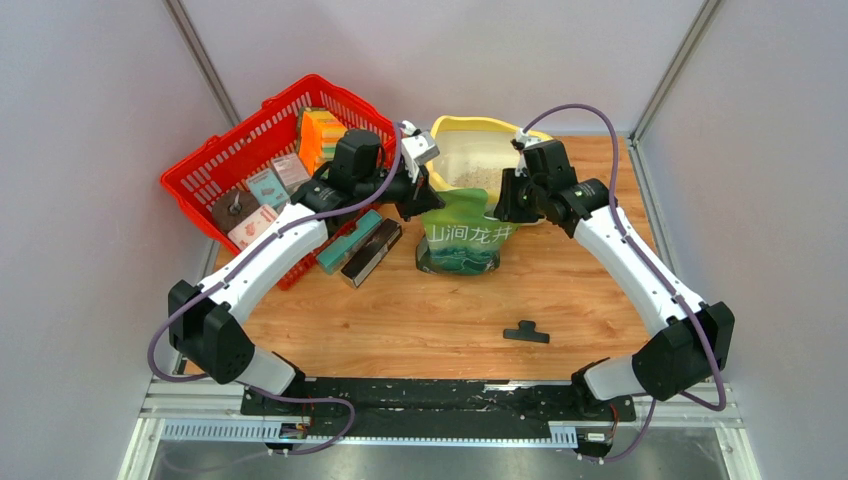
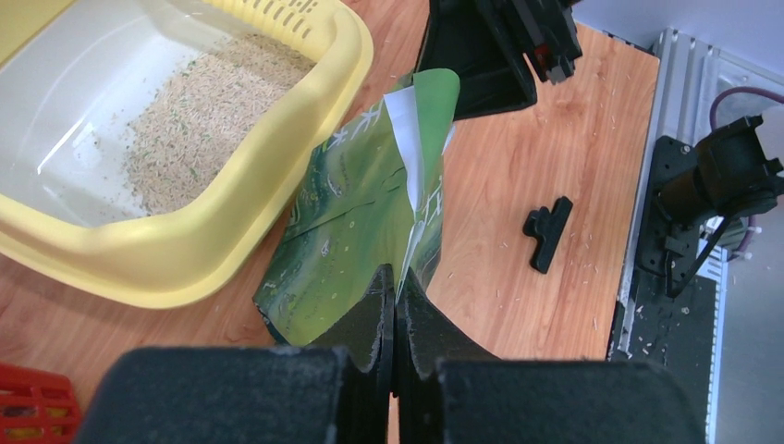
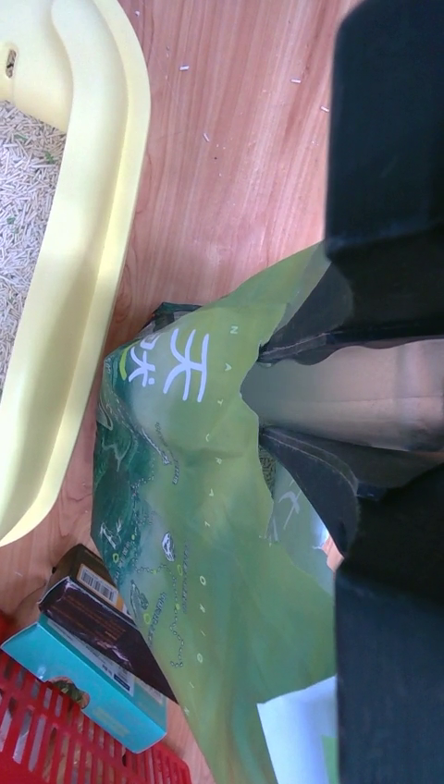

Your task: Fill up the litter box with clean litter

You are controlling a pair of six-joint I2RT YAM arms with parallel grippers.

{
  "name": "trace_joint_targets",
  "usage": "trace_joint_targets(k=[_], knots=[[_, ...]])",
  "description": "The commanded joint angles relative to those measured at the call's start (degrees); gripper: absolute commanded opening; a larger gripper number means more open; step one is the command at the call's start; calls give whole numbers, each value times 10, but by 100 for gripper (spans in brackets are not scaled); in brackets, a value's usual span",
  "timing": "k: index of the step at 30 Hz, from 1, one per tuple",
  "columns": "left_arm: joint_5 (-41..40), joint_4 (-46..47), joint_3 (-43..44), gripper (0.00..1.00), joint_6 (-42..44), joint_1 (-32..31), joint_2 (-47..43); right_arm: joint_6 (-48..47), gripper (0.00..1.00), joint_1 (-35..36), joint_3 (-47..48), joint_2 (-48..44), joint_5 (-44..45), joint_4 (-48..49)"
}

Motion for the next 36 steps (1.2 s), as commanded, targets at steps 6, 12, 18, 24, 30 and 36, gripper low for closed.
trace_joint_targets(k=[6, 12, 18, 24, 30, 36], knots=[[28, 115, 36, 0, -59, -8, -20, -24, 0, 24, -30, 50, 2, -19], [34, 119, 36, 0, -72, -8, -10, 12, 0, 41, -79, 76, -19, 6], [42, 114, 48, 0, -62, -9, 4, 80, 0, 24, -93, 110, -142, 55], [40, 99, 72, 0, -44, -9, 19, 123, 0, 1, -86, 108, -316, 139], [42, 59, 85, 0, 5, -8, 11, 143, 0, -66, -56, 95, -453, 163], [30, -19, 82, 0, 119, -9, -22, 140, 0, -129, -43, 76, -580, 173]])
